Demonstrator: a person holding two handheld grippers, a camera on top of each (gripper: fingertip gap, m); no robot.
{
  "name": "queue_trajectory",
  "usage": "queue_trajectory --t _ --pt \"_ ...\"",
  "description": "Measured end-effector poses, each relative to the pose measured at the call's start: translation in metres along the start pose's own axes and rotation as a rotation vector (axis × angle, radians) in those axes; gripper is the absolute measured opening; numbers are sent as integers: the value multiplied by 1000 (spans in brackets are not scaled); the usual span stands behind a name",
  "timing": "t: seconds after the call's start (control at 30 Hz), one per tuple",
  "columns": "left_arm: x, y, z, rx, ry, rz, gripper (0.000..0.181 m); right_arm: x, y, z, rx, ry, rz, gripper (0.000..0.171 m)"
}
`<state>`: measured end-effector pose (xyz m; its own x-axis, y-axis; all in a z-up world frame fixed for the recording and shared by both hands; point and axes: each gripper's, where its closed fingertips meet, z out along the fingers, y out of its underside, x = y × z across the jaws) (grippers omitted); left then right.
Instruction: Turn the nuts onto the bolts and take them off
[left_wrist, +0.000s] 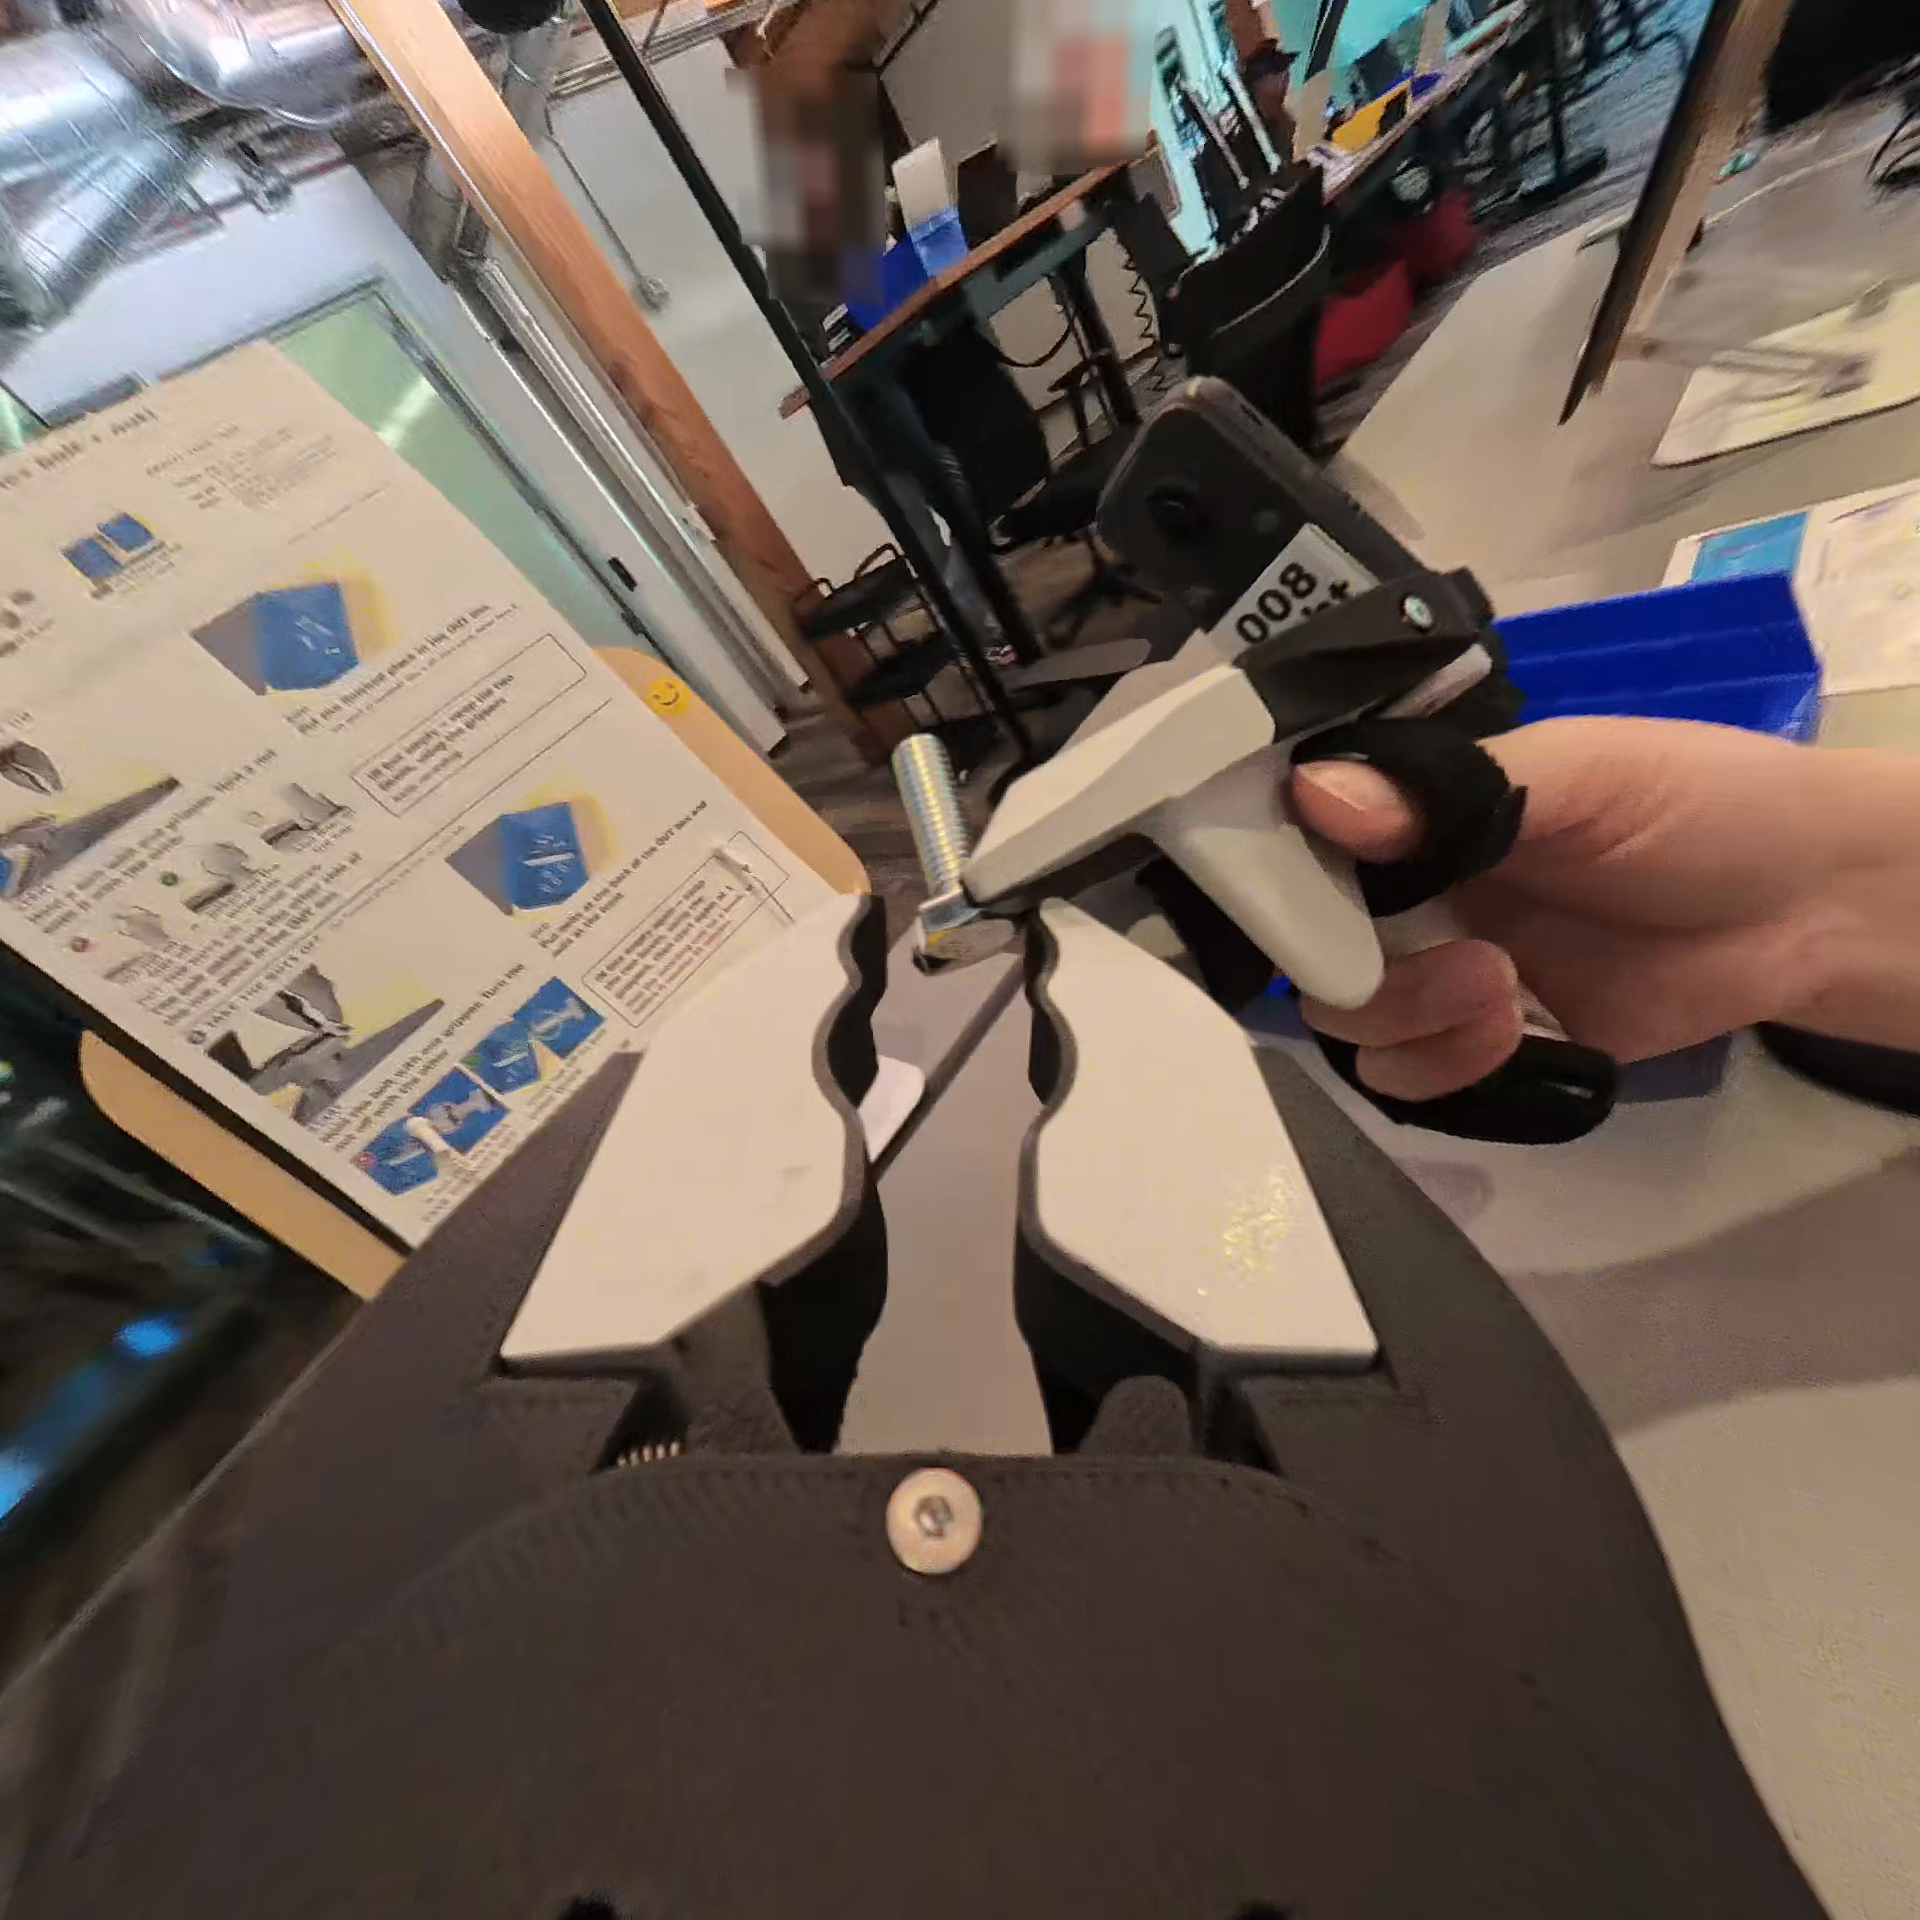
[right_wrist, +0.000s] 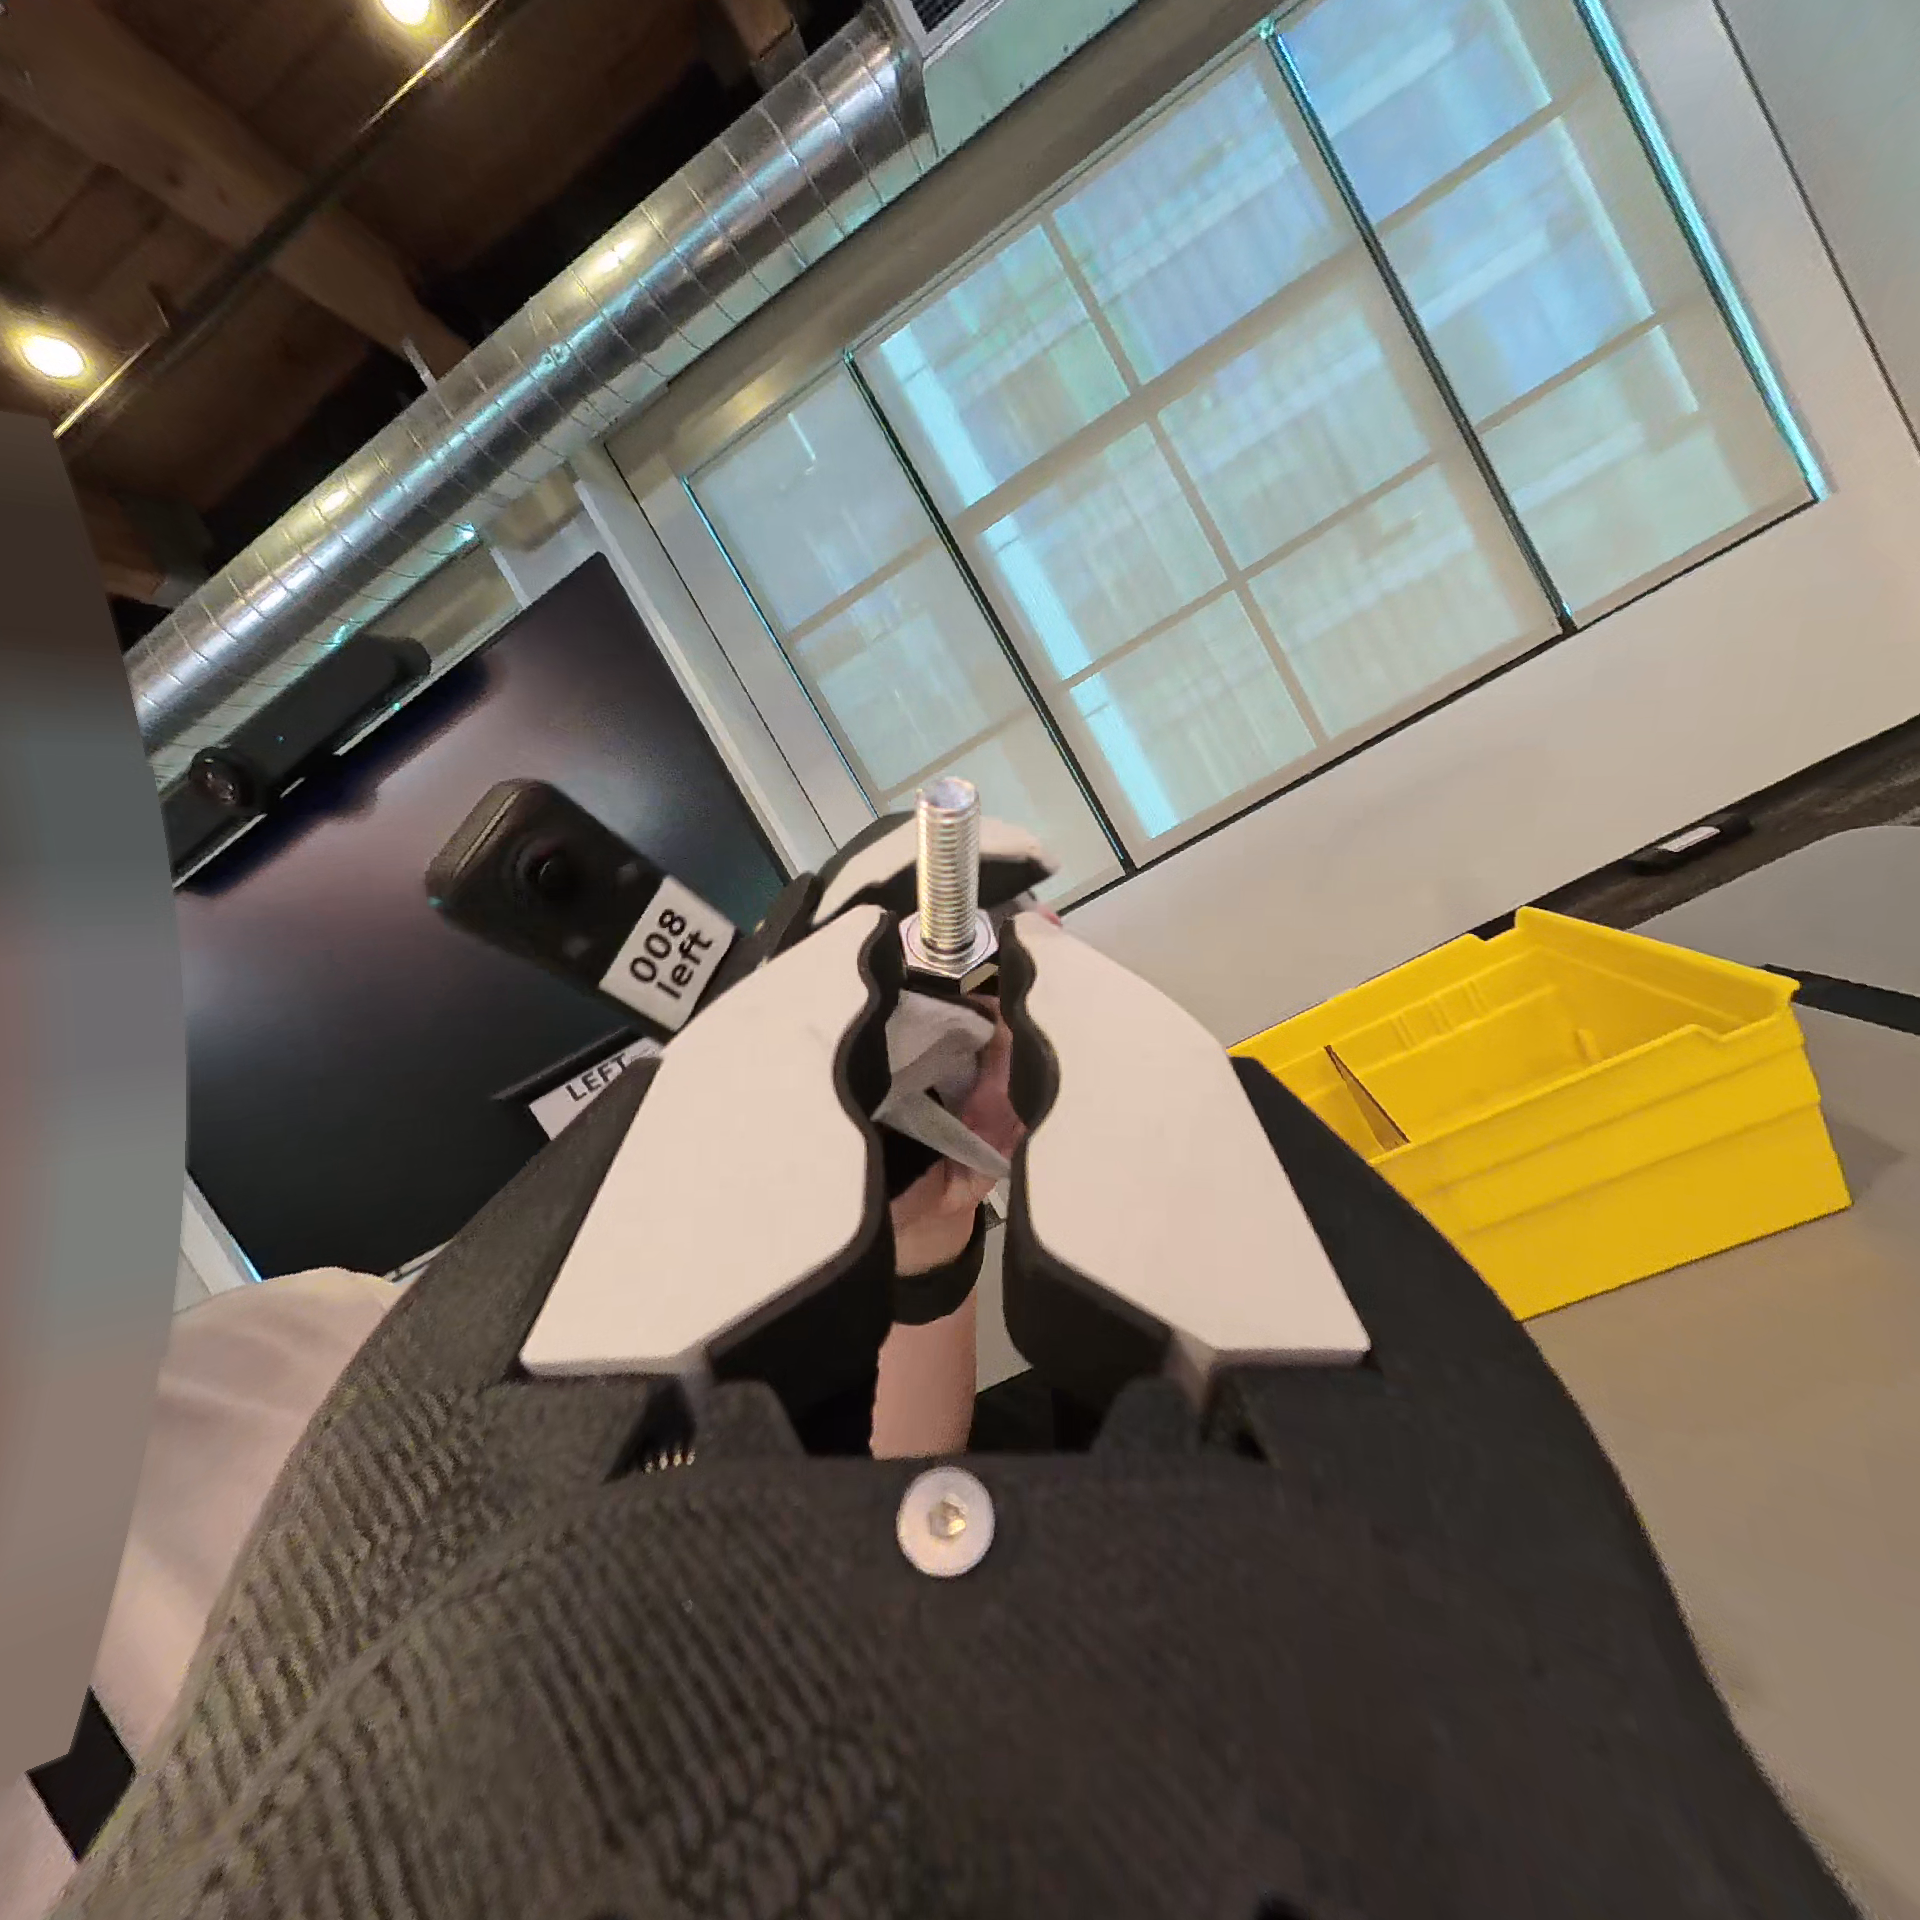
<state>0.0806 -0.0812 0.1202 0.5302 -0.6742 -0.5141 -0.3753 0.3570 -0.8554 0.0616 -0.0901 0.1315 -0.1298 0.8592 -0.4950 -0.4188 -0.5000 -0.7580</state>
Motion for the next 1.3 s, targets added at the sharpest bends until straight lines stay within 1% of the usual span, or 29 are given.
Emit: queue_trajectory --t 0.03,0.13,0.27,0.33,0.43,0.6,0.77,0.9,0.97,1.03,1.1,1.13,1.2,1.3 --pt "2 1 1 -15 -3 19 22 -1 0 0 3 2 -6 18" --pt "2 6 5 -42 -22 18 22 0 1 0 -5 19 -26 19" --pt "3 2 5 -4 7 -24 19 -6 0 -1 -74 1 -59 22" --pt "5 -2 5 21 26 -43 18 -9 0 -3 -119 12 -100 23" --pt "6 -3 5 30 24 -37 17 -10 1 -3 -141 37 -144 23" --pt "8 -5 5 41 17 -19 17 -11 1 -5 -169 17 -72 22" --pt "9 6 10 -24 -18 69 17 3 8 -9 -225 109 -64 18" --pt "13 9 8 -27 33 98 26 1 17 -14 -308 84 30 18" --pt "15 9 5 -19 68 101 30 -2 22 -14 -352 68 44 18" --pt "27 10 1 -3 157 125 23 -5 30 -16 -415 57 48 18" --pt "43 10 -4 17 252 162 24 -6 43 -19 -506 56 40 18" --pt "47 12 -5 13 273 189 23 -8 48 -21 -543 51 40 18" --pt "49 13 -7 7 272 234 21 -9 51 -22 -561 40 39 18" --pt "41 10 -5 5 223 223 20 -6 41 -19 -504 40 -18 20"
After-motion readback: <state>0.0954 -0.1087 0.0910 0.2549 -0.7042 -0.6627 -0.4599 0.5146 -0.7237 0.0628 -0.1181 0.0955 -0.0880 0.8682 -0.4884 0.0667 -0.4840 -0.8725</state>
